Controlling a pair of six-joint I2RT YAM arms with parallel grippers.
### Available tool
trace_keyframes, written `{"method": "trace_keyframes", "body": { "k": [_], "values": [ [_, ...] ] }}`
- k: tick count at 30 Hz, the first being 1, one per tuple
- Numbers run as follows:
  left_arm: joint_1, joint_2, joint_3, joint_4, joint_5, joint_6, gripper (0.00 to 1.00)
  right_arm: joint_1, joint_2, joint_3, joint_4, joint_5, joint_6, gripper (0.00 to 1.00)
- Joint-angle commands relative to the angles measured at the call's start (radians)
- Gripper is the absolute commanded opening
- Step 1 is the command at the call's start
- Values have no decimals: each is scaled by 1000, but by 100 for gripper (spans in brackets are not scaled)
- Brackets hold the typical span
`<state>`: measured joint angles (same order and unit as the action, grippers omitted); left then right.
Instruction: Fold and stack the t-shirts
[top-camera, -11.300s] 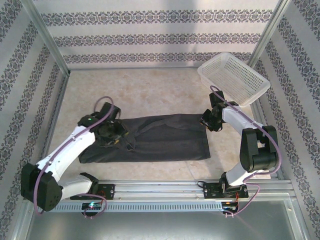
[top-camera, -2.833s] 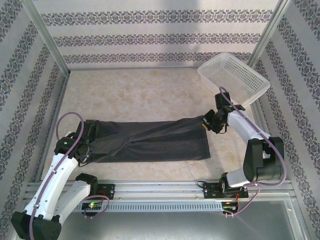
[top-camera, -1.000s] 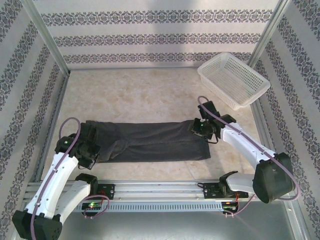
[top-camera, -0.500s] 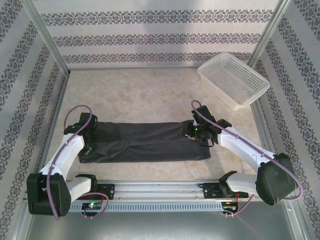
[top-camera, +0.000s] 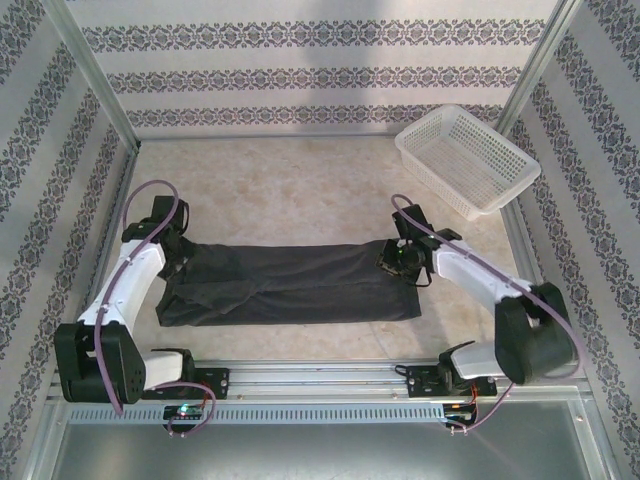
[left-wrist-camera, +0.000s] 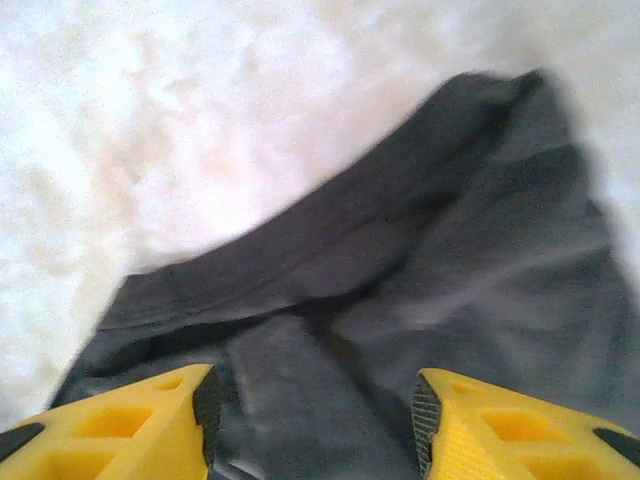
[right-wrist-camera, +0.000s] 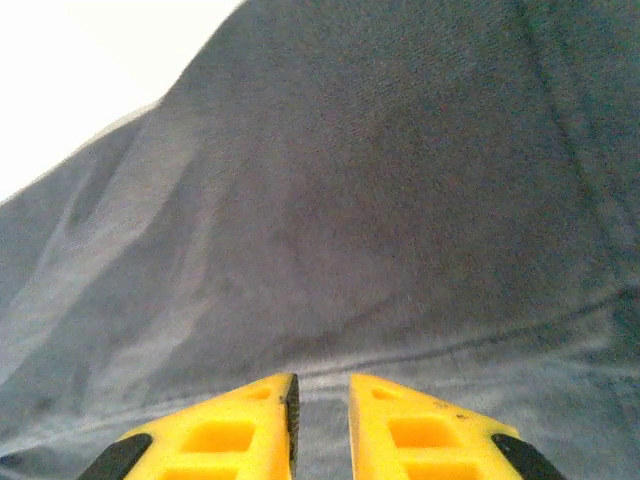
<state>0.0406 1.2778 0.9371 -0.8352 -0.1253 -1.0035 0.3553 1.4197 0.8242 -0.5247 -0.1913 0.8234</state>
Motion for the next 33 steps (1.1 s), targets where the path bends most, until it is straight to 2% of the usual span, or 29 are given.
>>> {"method": "trace_keyframes", "body": {
  "k": [1,5,10,17,22,25,27,30,33],
  "values": [
    [-19,153,9,122,177,-34,45,0,114,70,10,26,29,20],
    [-40,349,50,197,258,-46,39,-1,250,158,-78,80,26,19],
    [-41,502,64,262,293,-44,38,-38,384,282,-242,157,19,20],
    [-39,649,190,362,365,-54,39,-142,563,502,-316,125,-56,22],
    [-40,748,383,379,400,4,47,-209,736,784,-369,93,-138,22],
    [-51,693,453,331,324,94,49,-214,773,925,-388,60,-219,25],
    [-68,605,437,310,266,168,49,-205,731,937,-353,23,-260,30],
    [-113,453,345,298,215,291,44,-172,607,877,-290,4,-306,36],
    [-196,342,257,281,215,423,35,-130,456,748,-198,-28,-309,39]
  ]
}}
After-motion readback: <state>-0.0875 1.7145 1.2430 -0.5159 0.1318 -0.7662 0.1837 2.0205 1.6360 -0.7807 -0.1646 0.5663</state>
